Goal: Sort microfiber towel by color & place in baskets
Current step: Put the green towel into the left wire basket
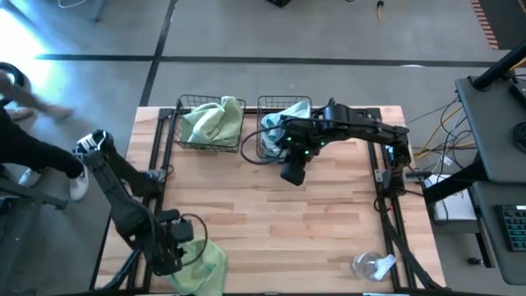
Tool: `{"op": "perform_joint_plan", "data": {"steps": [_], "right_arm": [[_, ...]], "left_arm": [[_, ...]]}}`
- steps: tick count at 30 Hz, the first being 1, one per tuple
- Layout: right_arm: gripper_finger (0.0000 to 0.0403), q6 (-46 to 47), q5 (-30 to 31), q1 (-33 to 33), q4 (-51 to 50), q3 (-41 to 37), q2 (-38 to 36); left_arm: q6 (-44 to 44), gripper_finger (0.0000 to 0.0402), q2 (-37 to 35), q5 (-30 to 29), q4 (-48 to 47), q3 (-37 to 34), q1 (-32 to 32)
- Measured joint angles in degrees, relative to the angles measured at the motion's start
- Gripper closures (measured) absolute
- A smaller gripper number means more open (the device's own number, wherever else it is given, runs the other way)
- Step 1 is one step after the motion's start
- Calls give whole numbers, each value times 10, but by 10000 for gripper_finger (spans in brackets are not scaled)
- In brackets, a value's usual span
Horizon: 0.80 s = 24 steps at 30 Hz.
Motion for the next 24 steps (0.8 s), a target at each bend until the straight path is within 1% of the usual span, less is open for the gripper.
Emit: {"op": "perform_joint_plan", "data": {"steps": [6, 15, 21, 24], "right_arm": [[321, 1, 0, 0, 0, -1, 15], [321, 1, -1, 0, 0, -2, 14], [321, -4, -2, 3, 0, -2, 13], [321, -4, -3, 4, 0, -2, 13]], "left_arm": [[-2, 246, 57, 0, -1, -1, -19], [-3, 246, 131, 3, 7, -1, -20], [-3, 246, 178, 51, 27, -1, -20], [-3, 246, 194, 64, 40, -1, -20]]}}
